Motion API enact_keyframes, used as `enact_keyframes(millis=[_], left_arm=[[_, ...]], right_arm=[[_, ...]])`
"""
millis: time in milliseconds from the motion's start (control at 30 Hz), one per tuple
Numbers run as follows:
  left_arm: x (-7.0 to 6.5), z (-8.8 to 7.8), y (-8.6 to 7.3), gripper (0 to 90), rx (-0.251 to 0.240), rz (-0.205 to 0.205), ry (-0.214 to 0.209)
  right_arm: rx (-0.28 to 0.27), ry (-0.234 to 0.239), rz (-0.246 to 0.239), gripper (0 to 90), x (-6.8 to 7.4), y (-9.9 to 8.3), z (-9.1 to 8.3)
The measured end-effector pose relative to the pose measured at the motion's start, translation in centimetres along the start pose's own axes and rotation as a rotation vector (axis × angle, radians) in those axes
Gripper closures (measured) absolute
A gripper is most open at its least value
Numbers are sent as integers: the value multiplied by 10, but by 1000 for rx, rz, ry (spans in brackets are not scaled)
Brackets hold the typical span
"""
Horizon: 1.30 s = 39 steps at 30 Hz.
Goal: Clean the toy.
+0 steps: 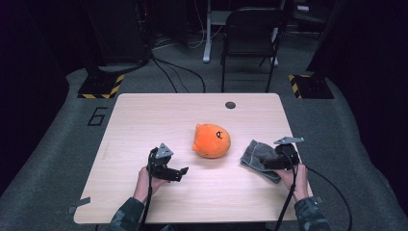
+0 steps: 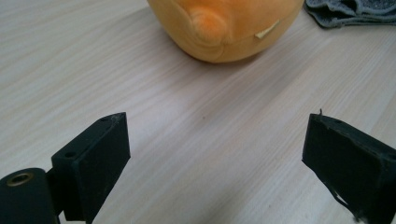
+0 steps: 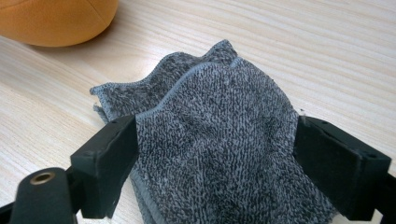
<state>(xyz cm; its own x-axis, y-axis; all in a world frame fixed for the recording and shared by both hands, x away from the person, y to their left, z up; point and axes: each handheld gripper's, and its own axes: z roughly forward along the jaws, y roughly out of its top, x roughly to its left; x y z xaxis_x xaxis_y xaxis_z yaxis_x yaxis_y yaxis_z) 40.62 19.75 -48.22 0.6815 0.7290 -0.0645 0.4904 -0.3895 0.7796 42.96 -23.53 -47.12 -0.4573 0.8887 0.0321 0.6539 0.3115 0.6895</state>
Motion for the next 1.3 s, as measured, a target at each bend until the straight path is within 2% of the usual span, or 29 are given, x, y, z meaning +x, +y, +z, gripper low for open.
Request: enact_keyframes(millis=[433,633,733,800,833,933,967,1067,1300], left_arm=[[7,20,23,159,-36,27,-12],[6,31,31,218,-40,42,-13],[5,36,33,305,-38,48,-5],[6,39,35,354,-28,53,-1],[6,41,35,372,-36,44,-5],[7,44,35,431,-37,53,-9],[7,44,35,451,-36,47,-14],[7,46,34,520,-41,47,-21],[7,47,33,654,-33,53,-32]], right_arm=[[1,10,-10,135,2,1,1],[2,17,-11,136,3,1,1],[9,21,-5,137,4,1,1],[9,23,-26,137,4,1,2],[4,27,-35,137,4,1,2],[8,24,-2,137,8,2,2],[5,31,-33,137,7,2,3],[13,31,-22,137,10,3,5],[22,32,-35,137,15,3,7]])
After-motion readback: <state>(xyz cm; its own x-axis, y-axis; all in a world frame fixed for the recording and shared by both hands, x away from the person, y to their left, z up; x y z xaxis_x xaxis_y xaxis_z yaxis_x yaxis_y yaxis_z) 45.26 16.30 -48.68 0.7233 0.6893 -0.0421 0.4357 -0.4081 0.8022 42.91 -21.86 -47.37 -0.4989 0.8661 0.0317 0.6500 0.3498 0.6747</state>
